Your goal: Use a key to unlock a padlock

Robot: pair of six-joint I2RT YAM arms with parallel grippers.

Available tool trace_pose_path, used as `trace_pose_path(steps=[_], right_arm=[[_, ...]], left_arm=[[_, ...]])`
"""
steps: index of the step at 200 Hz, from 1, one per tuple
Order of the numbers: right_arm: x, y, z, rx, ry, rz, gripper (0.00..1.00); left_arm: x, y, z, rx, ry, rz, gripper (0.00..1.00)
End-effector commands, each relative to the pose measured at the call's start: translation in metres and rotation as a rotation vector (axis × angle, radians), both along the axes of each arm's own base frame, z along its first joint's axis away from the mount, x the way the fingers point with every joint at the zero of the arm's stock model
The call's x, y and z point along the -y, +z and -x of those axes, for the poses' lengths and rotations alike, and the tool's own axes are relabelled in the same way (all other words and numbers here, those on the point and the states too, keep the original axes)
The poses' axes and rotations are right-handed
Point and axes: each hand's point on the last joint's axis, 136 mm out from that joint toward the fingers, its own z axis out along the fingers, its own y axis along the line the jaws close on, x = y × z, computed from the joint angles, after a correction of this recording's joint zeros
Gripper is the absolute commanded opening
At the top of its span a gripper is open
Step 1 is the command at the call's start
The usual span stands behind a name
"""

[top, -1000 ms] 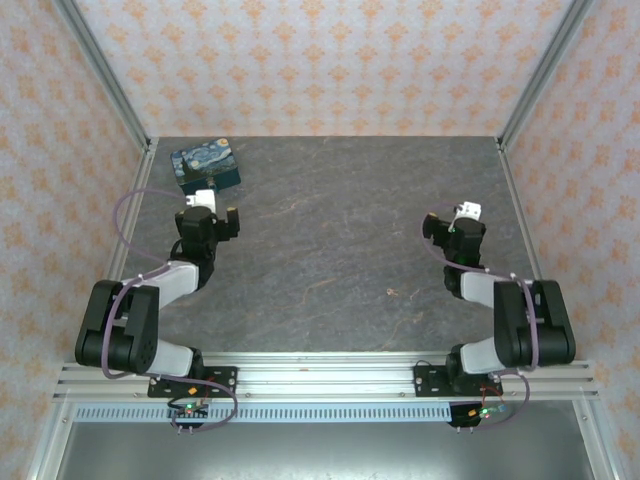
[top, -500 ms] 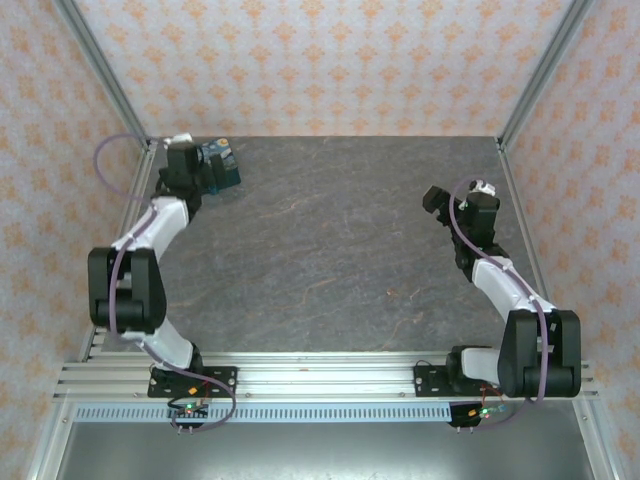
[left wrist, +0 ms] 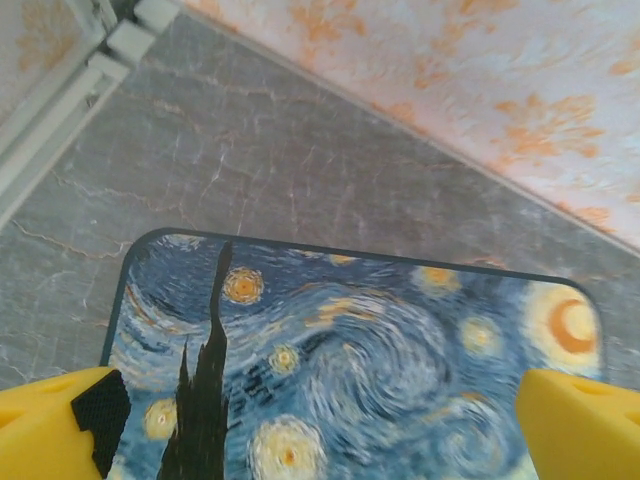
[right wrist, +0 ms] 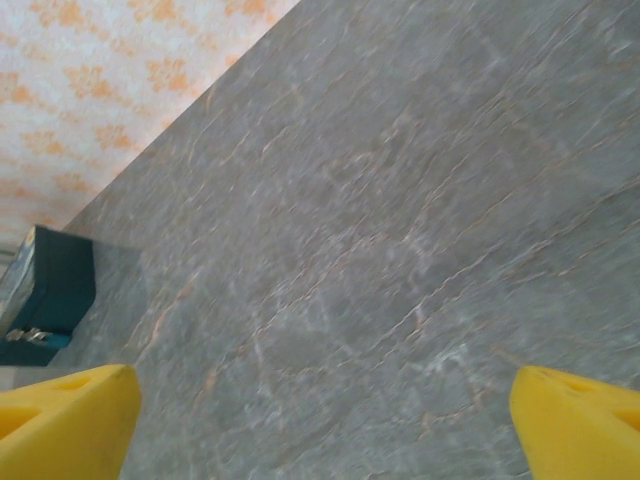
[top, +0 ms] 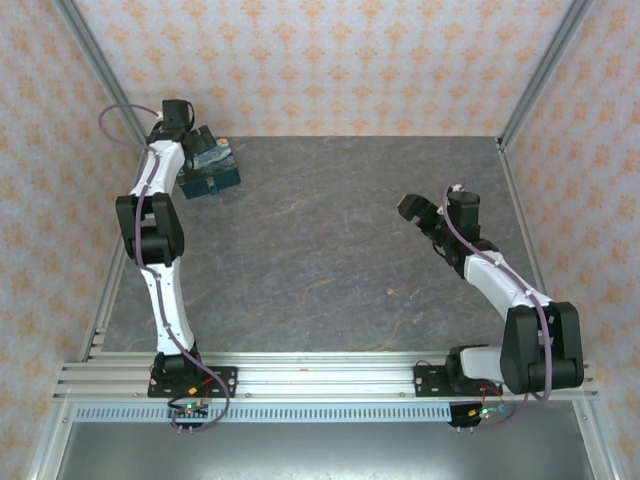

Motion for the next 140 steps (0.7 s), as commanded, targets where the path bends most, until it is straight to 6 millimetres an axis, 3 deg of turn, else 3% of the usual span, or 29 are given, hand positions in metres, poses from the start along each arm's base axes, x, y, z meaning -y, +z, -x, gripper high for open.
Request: trace_pose_path(steps=[1,31,74,111,140], right_arm=[[-0.013,0.007,0.002,0.000,0.025,-0.048,0.95],[-0.021,0.010,0.006,0.013,0.047,-0.052,0.95],[-0.023,0.010,0.004,0.027,0.045,-0.073,0.95],[-0.025,0.007,0.001,0.022,0.042,-0.094,0.95],[-0.025,0.009,0.002,0.026,0.039,-0.113,0.95]], left_arm=[[-0.018,-0.007,0.008,-0.044,0.063,0.041,1.00],[-0.031,-0.017,0.001,-0.026,0.092,0.069,1.00],[-0.027,-0.027,-0.006,-0.048,0.063,0.095,1.00],[-0.003,-0.043,0.000,-0.113,-0.009,0.100,1.00],[0.031,-0.049,0.007,-0.164,-0.109,0.075,1.00]])
